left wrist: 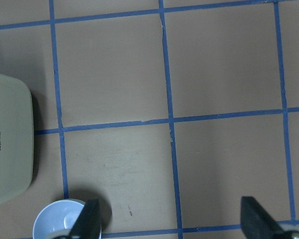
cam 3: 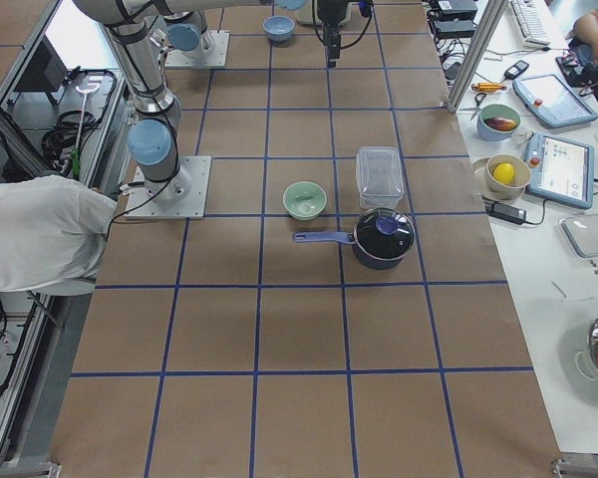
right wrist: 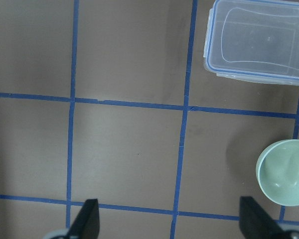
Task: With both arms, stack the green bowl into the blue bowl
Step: 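Lower the left gripper onto the rim of the light blue bowl and grasp it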
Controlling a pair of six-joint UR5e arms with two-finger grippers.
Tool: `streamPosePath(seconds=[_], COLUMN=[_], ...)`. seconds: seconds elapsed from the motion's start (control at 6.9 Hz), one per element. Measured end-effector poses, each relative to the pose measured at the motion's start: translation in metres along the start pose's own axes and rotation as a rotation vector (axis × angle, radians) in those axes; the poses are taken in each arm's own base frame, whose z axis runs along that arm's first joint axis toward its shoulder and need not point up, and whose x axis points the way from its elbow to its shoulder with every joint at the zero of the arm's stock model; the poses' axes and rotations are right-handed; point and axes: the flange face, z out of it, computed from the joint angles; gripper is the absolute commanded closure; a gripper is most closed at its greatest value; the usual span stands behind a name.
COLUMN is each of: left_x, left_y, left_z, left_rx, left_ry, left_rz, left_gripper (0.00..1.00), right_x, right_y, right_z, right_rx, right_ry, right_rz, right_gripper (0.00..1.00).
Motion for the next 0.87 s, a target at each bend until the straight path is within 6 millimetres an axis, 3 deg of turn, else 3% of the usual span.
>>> streamPosePath(seconds=[0.29,0.58,0.72,0.87], left_x=[-0.037,-0.059,-0.063,-0.063], left_y=[0.032,0.065,0.086,0.101], left_z=[0.094,0.19,0.228,0.252], left_rx=[-0.151,-0.175,-0.152,-0.127], left_ry=[-0.092,-0.063,-0.055,-0.059], left_rz=[-0.055,-0.048,-0.015,0.008], left_gripper=[0.0,0.0,0.0,0.01], right_x=[0.002,0.002,0.002,0.002], right_y=[-0.001,-0.001,0.0,0.0], right_z=[0.0,0.0,0.0,0.0], right_rx=[0.0,-0.001,-0.001,-0.001], right_ry=[0.0,0.001,0.001,0.001], right_rz=[0.002,0.002,0.002,0.002], right_gripper=[0.0,0.0,0.0,0.0])
